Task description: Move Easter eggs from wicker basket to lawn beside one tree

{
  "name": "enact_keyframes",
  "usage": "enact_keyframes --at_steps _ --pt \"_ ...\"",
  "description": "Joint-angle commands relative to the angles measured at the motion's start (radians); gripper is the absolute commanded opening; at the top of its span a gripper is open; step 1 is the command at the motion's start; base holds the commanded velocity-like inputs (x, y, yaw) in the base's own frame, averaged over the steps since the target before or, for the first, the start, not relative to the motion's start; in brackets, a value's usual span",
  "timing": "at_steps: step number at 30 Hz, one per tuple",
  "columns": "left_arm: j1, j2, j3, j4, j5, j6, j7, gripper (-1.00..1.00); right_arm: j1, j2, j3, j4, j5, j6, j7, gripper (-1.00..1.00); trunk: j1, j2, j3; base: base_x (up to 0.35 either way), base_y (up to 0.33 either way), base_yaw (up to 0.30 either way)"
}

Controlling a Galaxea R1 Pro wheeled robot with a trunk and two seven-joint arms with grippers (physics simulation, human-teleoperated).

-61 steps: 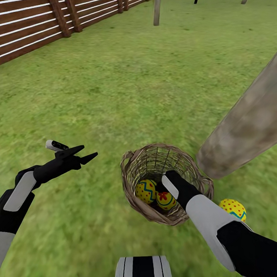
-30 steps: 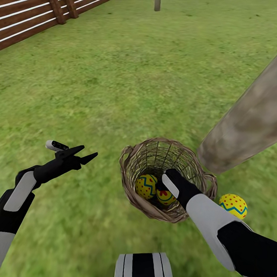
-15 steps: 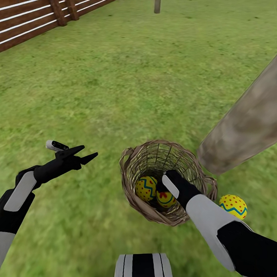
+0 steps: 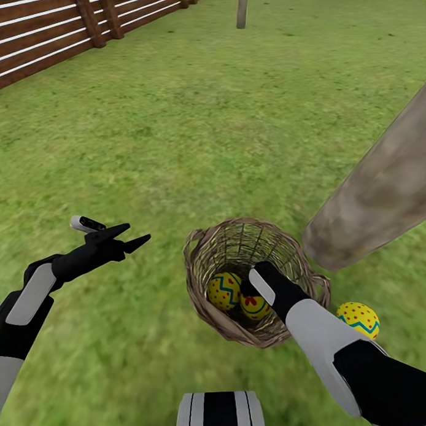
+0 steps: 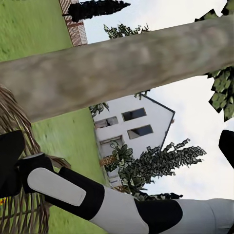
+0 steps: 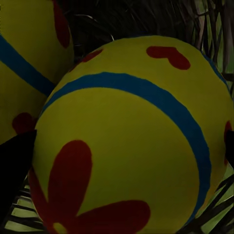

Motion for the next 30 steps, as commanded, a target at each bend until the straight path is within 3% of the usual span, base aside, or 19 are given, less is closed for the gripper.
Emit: enact_keyframes --at_steps 1,7,22,30 --pt "-0.001 0.001 -0.002 0.001 0.003 0.004 -0.002 1.00 -0.001 -0.001 0.006 -0.001 -0.012 0.002 -0.009 -1.00 0.000 0.000 -0.001 0.000 0.000 0.000" --pt "-0.001 0.001 -0.002 0.001 0.003 0.004 -0.002 1.00 -0.001 0.000 0.006 -0.001 -0.013 0.002 -0.009 -1.00 -0.001 0.000 0.003 0.000 0.000 0.000" --pt "-0.001 0.001 -0.002 0.004 0.003 0.004 -0.002 1.00 0.000 0.001 0.004 -0.011 -0.011 0.006 -0.009 -1.00 -0.007 0.003 0.061 0.000 0.000 0.000" --pt "0.037 0.009 0.003 0.036 0.001 -0.002 -0.007 1.00 -0.034 0.004 -0.002 -0.031 -0.007 -0.011 0.014 -1.00 -0.008 0.004 0.065 0.000 0.000 0.000"
